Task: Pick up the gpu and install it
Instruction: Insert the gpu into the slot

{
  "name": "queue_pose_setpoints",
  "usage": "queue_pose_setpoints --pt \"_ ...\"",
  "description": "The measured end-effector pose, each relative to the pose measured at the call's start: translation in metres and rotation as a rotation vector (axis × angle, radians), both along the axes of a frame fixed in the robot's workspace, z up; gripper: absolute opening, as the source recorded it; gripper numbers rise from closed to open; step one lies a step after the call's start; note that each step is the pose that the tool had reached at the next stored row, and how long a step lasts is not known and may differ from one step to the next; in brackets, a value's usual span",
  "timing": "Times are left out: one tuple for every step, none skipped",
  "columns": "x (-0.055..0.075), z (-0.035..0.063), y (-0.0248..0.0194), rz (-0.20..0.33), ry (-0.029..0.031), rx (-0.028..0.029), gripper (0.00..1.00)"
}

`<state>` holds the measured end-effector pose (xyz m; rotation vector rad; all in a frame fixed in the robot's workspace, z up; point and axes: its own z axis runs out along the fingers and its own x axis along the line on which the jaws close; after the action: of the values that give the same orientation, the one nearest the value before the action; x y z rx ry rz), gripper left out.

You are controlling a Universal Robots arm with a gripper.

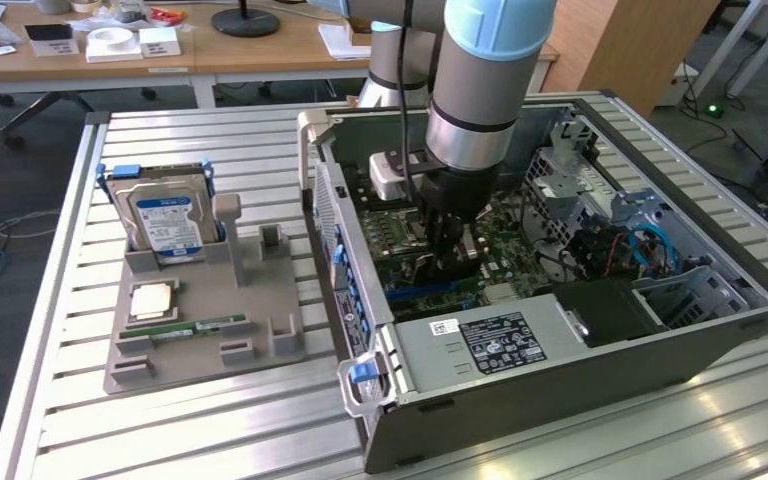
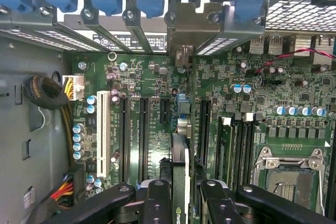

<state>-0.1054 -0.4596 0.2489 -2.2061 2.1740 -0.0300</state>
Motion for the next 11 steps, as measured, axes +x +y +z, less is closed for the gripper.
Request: queue_pose_setpoints --pt "0.0000 0.0000 0.0000 0.000 0.0000 0.0000 0.26" --pt "0.0000 0.0000 0.0000 0.000 0.0000 0.0000 0.26" --pt "0.0000 0.0000 0.0000 0.000 0.0000 0.0000 0.26" --pt "0.0001 0.0000 0.0000 0.000 0.0000 0.0000 0.26" --pt "0.0000 0.0001 0.0000 0.000 -0.0001 0.0000 0.26" --pt "0.0001 0.0003 0.0000 0.000 0.0000 -0.0001 0.26" --pt "0.0000 0.0007 0.0000 0.000 0.0000 -0.0003 0.26" --pt "0.0000 0.0012 -0.0001 0.000 0.0001 -0.0004 0.26" --pt "0.0000 0.0016 0.0000 0.000 0.0001 -0.0001 0.26" --pt "0.0001 0.0020 0.0000 0.000 0.0000 0.0000 0.26" --pt "0.0001 0.0023 0.0000 0.000 0.0000 0.0000 0.26"
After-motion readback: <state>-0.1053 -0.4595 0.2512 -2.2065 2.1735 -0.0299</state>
